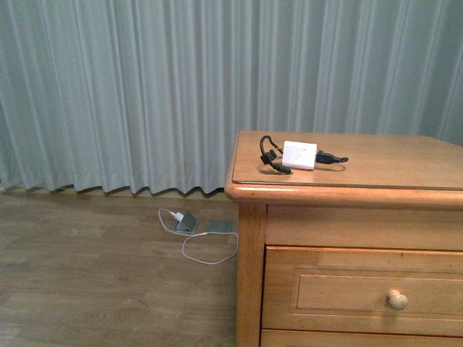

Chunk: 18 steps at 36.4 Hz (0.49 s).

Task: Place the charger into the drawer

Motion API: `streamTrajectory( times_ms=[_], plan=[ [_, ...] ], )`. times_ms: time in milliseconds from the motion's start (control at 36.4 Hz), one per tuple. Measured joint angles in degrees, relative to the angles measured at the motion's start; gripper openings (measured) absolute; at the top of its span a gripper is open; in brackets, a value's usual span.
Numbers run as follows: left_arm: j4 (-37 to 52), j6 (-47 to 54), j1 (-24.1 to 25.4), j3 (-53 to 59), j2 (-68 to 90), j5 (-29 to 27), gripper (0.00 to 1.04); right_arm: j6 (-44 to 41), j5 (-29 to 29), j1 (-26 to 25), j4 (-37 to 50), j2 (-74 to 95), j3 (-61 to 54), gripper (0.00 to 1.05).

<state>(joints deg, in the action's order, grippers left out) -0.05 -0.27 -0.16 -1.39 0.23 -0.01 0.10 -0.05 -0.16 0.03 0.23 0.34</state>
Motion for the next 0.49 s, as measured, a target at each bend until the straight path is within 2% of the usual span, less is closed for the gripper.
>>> streamTrajectory(
  times_ms=[494],
  plan=[
    [0.0, 0.0, 0.0, 0.0, 0.0, 0.0, 0.98, -0.7, -1.0, -0.2, -0.8, 0.4, 0.2, 0.96]
  ],
)
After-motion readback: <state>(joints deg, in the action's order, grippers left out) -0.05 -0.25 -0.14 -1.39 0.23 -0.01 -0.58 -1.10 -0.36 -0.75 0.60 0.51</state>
